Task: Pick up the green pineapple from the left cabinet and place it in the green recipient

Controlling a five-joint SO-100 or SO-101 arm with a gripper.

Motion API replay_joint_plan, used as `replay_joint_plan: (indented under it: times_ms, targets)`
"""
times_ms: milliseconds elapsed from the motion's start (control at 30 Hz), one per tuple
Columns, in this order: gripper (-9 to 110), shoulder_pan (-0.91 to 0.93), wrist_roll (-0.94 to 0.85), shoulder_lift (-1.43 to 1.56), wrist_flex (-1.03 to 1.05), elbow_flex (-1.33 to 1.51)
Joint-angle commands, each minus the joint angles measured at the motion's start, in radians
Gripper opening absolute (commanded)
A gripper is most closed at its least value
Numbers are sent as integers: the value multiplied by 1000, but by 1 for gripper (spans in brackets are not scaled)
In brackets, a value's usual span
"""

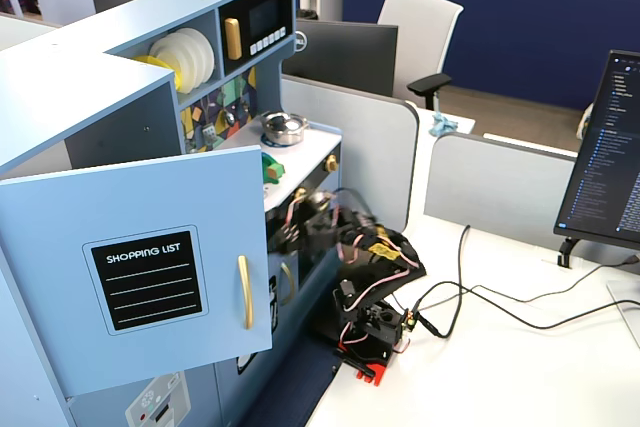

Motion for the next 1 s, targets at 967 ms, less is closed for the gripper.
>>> replay_joint_plan:
  times_ms: [967]
  targets:
    - [28, 727, 224, -1181, -196, -1022]
